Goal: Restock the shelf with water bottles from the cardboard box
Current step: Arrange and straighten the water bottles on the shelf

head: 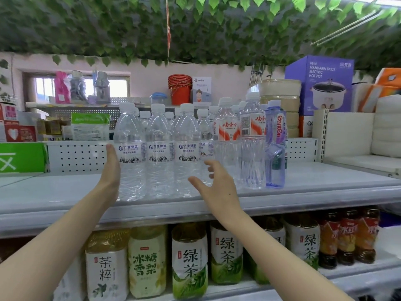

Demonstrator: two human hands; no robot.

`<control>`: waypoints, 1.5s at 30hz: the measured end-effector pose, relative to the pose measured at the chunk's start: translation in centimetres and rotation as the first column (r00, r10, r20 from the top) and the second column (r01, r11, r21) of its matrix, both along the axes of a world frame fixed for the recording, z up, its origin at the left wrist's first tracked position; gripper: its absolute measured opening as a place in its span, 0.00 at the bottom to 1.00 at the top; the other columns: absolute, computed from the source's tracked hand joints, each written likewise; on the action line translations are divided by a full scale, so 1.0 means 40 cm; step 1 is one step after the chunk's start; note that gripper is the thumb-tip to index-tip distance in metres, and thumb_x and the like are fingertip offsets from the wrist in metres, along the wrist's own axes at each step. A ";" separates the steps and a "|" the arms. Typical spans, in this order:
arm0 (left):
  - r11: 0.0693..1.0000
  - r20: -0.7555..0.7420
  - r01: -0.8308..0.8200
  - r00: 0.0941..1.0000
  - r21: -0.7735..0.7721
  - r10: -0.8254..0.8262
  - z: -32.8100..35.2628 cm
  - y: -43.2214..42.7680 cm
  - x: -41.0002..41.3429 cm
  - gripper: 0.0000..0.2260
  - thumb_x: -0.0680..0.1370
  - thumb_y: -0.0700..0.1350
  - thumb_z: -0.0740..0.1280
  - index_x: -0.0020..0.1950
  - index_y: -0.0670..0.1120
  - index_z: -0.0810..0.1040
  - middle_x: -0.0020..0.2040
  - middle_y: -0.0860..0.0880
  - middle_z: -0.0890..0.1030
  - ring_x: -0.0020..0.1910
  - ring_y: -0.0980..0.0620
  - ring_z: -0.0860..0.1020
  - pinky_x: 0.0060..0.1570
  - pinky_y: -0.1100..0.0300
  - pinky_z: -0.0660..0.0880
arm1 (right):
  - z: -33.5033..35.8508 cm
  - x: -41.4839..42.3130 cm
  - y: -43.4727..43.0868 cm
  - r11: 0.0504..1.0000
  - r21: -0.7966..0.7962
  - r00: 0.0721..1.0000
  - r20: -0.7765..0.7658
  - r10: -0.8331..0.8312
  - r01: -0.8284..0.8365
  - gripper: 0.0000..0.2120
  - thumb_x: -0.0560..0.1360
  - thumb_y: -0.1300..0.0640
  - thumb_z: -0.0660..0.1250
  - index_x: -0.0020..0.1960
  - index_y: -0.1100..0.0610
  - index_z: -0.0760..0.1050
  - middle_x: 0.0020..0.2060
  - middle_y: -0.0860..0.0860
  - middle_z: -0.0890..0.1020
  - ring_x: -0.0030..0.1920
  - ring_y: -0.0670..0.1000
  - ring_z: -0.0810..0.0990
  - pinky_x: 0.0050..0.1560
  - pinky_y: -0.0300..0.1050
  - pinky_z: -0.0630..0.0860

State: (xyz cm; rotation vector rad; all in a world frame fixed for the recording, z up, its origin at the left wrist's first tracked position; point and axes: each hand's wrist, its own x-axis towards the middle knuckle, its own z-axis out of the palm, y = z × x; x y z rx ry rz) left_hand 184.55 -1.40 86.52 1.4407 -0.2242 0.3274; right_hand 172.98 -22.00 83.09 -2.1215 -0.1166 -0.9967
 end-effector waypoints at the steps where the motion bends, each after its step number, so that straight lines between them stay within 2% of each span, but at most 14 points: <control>1: 1.000 -0.001 -0.003 1.000 -0.006 0.003 0.000 -0.001 -0.001 0.32 0.77 0.67 0.41 0.77 0.52 0.51 0.78 0.50 0.52 0.76 0.49 0.51 0.73 0.48 0.47 | 0.003 -0.010 -0.018 0.998 -0.054 0.999 0.014 -0.029 0.030 0.26 0.75 0.48 0.68 0.70 0.50 0.65 0.64 0.47 0.72 0.64 0.46 0.70 0.64 0.43 0.69; 4: 1.000 0.005 -0.007 1.000 -0.014 0.007 0.001 -0.004 -0.005 0.31 0.78 0.66 0.41 0.77 0.52 0.49 0.78 0.49 0.51 0.76 0.48 0.50 0.73 0.47 0.46 | 0.011 -0.021 -0.069 0.954 -0.249 0.985 0.074 -0.155 0.169 0.21 0.76 0.55 0.67 0.68 0.53 0.68 0.64 0.48 0.72 0.65 0.47 0.70 0.63 0.37 0.64; 7: 1.000 0.006 -0.008 1.000 -0.012 0.008 0.001 -0.004 -0.007 0.32 0.78 0.67 0.41 0.77 0.52 0.49 0.78 0.49 0.50 0.76 0.48 0.50 0.73 0.47 0.46 | 0.020 -0.006 -0.094 0.907 -0.289 0.947 0.198 -0.254 0.305 0.20 0.75 0.60 0.68 0.66 0.56 0.71 0.65 0.53 0.72 0.66 0.52 0.70 0.65 0.42 0.66; 10: 1.000 -0.001 -0.007 1.000 -0.011 0.007 0.000 -0.002 -0.005 0.32 0.77 0.67 0.41 0.77 0.53 0.49 0.78 0.50 0.50 0.76 0.48 0.50 0.72 0.46 0.46 | 0.022 0.020 -0.091 0.862 -0.289 0.899 0.276 -0.341 0.416 0.25 0.72 0.61 0.71 0.68 0.57 0.70 0.68 0.58 0.69 0.69 0.58 0.67 0.68 0.48 0.63; 12: 1.000 0.003 -0.003 1.000 -0.008 0.003 -0.001 -0.002 -0.003 0.32 0.77 0.68 0.40 0.77 0.53 0.49 0.78 0.50 0.50 0.76 0.48 0.49 0.72 0.46 0.46 | 0.022 0.047 -0.090 0.792 -0.354 0.860 0.324 -0.395 0.497 0.32 0.69 0.61 0.74 0.70 0.56 0.67 0.70 0.60 0.67 0.70 0.61 0.66 0.69 0.50 0.59; 16: 1.000 0.034 -0.003 0.999 -0.002 0.003 -0.006 -0.002 0.002 0.31 0.78 0.66 0.40 0.77 0.53 0.48 0.78 0.50 0.49 0.76 0.49 0.49 0.72 0.47 0.46 | 0.032 0.092 -0.097 0.692 -0.483 0.844 0.300 -0.445 0.537 0.40 0.68 0.55 0.75 0.75 0.52 0.59 0.76 0.58 0.53 0.76 0.61 0.52 0.72 0.58 0.52; 19: 1.000 0.042 0.000 0.999 -0.002 0.000 -0.007 0.001 0.011 0.32 0.77 0.67 0.40 0.77 0.54 0.49 0.78 0.51 0.50 0.76 0.49 0.49 0.72 0.47 0.46 | 0.032 0.108 -0.108 0.656 -0.515 0.833 0.299 -0.465 0.551 0.42 0.68 0.52 0.75 0.76 0.51 0.58 0.76 0.55 0.44 0.76 0.58 0.45 0.72 0.59 0.45; 23: 1.000 0.038 -0.001 0.999 -0.001 0.001 -0.008 0.001 0.019 0.31 0.78 0.66 0.40 0.77 0.54 0.49 0.78 0.51 0.51 0.76 0.49 0.50 0.72 0.47 0.46 | 0.028 0.111 -0.132 0.660 -0.529 0.844 0.284 -0.455 0.534 0.41 0.70 0.54 0.73 0.76 0.51 0.55 0.75 0.52 0.39 0.75 0.56 0.39 0.72 0.54 0.40; 26: 1.000 0.037 -0.003 0.999 -0.015 0.003 -0.008 0.003 0.024 0.31 0.78 0.67 0.41 0.77 0.54 0.51 0.78 0.51 0.53 0.76 0.50 0.51 0.72 0.47 0.46 | 0.028 0.103 -0.154 0.655 -0.552 0.853 0.267 -0.448 0.516 0.40 0.72 0.54 0.73 0.77 0.52 0.54 0.75 0.51 0.40 0.74 0.54 0.38 0.71 0.51 0.39; 35: 1.000 0.063 -0.008 0.998 -0.021 0.009 -0.004 -0.009 0.010 0.29 0.79 0.65 0.40 0.77 0.54 0.48 0.78 0.52 0.50 0.76 0.51 0.50 0.73 0.49 0.45 | 0.029 0.103 -0.149 0.639 -0.584 0.857 0.226 -0.464 0.500 0.40 0.73 0.52 0.71 0.77 0.51 0.52 0.75 0.52 0.40 0.74 0.54 0.37 0.71 0.52 0.38; 38: 1.000 0.059 -0.009 0.998 -0.011 0.010 -0.007 -0.004 0.018 0.30 0.78 0.67 0.40 0.77 0.55 0.49 0.78 0.52 0.50 0.76 0.51 0.50 0.73 0.48 0.45 | 0.027 0.100 -0.149 0.652 -0.568 0.859 0.244 -0.449 0.502 0.42 0.69 0.52 0.75 0.76 0.53 0.55 0.75 0.53 0.45 0.74 0.55 0.43 0.71 0.54 0.42; 41: 1.000 0.043 -0.003 0.999 -0.002 0.003 -0.013 0.009 0.038 0.33 0.75 0.71 0.41 0.77 0.57 0.52 0.78 0.52 0.53 0.76 0.50 0.52 0.73 0.45 0.47 | 0.017 0.084 -0.163 0.675 -0.511 0.846 0.330 -0.418 0.533 0.43 0.68 0.48 0.75 0.76 0.54 0.57 0.76 0.57 0.53 0.75 0.56 0.49 0.71 0.56 0.48; 43: 1.000 0.037 -0.006 0.999 0.001 0.006 -0.015 0.012 0.043 0.34 0.74 0.71 0.41 0.77 0.57 0.53 0.78 0.51 0.53 0.76 0.49 0.52 0.73 0.45 0.47 | 0.008 0.060 -0.187 0.706 -0.430 0.822 0.382 -0.422 0.562 0.43 0.70 0.48 0.73 0.77 0.54 0.53 0.76 0.57 0.51 0.76 0.56 0.48 0.72 0.55 0.48; 45: 1.000 0.034 -0.012 0.999 0.003 0.011 -0.015 0.010 0.042 0.34 0.75 0.71 0.41 0.77 0.56 0.52 0.77 0.51 0.53 0.76 0.49 0.52 0.73 0.45 0.47 | -0.004 0.037 -0.218 0.735 -0.382 0.824 0.351 -0.445 0.560 0.43 0.73 0.47 0.69 0.78 0.54 0.45 0.77 0.56 0.45 0.76 0.55 0.43 0.73 0.54 0.45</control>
